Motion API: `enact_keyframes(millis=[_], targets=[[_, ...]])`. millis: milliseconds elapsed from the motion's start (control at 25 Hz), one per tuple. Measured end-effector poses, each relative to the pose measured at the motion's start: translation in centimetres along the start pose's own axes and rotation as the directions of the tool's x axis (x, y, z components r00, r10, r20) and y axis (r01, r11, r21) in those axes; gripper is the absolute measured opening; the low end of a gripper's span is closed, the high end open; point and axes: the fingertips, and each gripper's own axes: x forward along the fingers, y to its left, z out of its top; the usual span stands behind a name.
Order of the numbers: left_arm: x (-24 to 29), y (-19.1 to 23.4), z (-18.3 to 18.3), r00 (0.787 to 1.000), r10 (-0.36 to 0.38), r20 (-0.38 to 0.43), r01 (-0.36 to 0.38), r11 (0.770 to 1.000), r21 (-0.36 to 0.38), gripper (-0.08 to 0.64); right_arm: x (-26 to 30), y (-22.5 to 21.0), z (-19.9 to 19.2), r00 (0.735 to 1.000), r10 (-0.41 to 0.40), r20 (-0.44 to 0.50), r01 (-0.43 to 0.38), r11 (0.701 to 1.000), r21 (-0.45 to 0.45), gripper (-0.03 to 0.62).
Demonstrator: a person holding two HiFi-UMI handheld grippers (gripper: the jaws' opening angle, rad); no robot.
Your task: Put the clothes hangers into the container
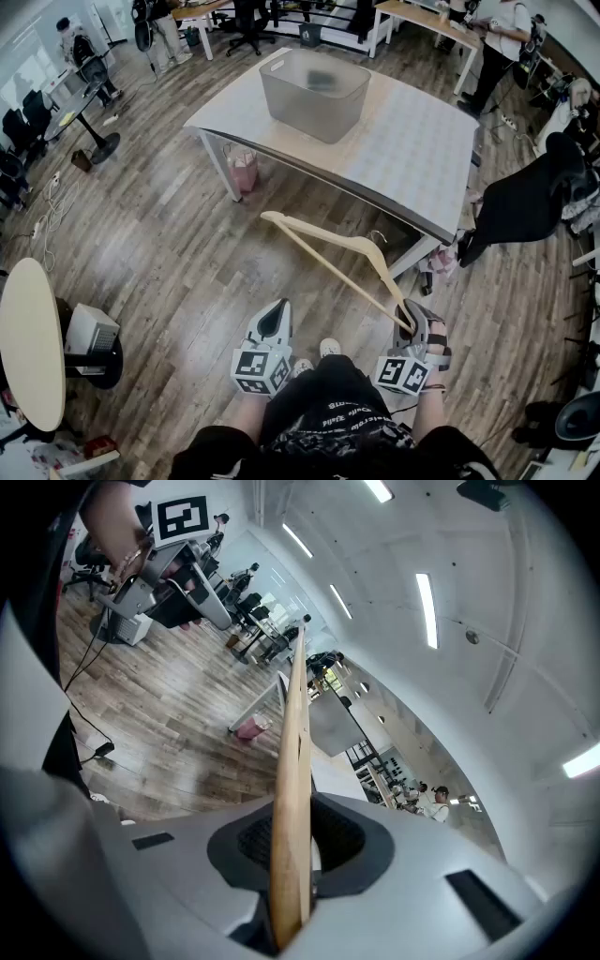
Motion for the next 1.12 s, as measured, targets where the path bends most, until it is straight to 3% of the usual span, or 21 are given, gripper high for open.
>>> enact_keyframes(millis=[440, 760, 1120], targets=[[-5.5, -0.3, 0.2, 1.000, 0.000, 0.013, 0.000, 1.000, 0.020, 0.020, -4.8, 2.4, 2.2, 1.000, -0.003, 0.002, 0.003, 1.000, 0.028, 0.064], [-6.0, -2.7, -1.6, 0.997, -0.066, -0.036, 0.067, 0.997, 0.024, 0.020, -6.5, 4.0, 1.9, 1.000, -0.002, 0.013, 0.001, 0.993, 0.121, 0.064], [-7.1, -2.5, -2.3, 0.994, -0.100, -0.041, 0.101, 0.994, 0.036, 0.020, -7.5, 5.9, 2.6, 1.000, 0.015, 0.002, -0.015, 0.995, 0.101, 0.066]])
